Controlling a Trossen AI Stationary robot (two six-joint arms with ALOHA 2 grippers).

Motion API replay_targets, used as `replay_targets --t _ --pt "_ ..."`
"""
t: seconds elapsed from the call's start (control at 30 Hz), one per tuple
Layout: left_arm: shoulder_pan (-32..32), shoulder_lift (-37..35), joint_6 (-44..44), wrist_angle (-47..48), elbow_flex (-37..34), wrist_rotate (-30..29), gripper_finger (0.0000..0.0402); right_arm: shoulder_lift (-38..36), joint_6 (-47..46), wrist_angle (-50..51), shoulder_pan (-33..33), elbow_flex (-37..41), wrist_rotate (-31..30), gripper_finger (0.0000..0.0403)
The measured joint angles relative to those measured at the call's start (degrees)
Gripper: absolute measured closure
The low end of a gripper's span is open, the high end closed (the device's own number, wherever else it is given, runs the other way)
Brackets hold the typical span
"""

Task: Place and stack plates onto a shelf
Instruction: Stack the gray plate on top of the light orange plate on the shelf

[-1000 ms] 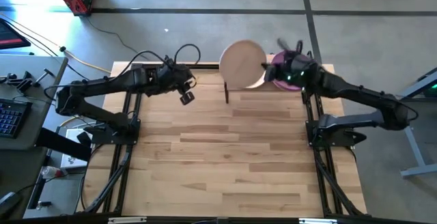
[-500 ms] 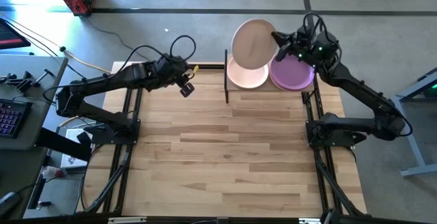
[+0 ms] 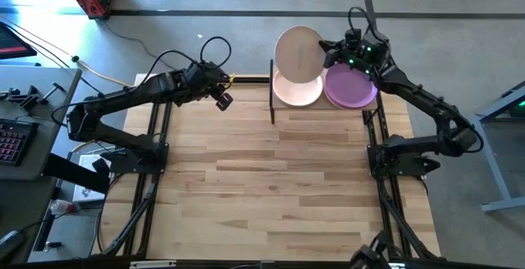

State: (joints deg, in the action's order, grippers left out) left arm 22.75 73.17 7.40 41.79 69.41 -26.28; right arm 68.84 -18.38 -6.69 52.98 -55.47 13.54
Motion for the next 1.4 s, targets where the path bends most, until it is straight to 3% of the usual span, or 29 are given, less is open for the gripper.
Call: replay_targets --t 0.5,0.93,1.4 --pt "1.3 0.0 0.0 -2.8 0.0 0.1 0.0291 13.8 4.5 33.9 0.4 -23.8 0.3 0.0403" --pt "1.3 0.0 0.0 -2.7 0.0 0.2 0.0291 16.9 5.9 45.5 0.3 -24.3 3.7 0.0403" --pt "1.3 0.0 -0.1 -2.7 0.0 0.2 0.0291 19.8 7.1 47.6 -0.6 -24.3 3.6 0.0403"
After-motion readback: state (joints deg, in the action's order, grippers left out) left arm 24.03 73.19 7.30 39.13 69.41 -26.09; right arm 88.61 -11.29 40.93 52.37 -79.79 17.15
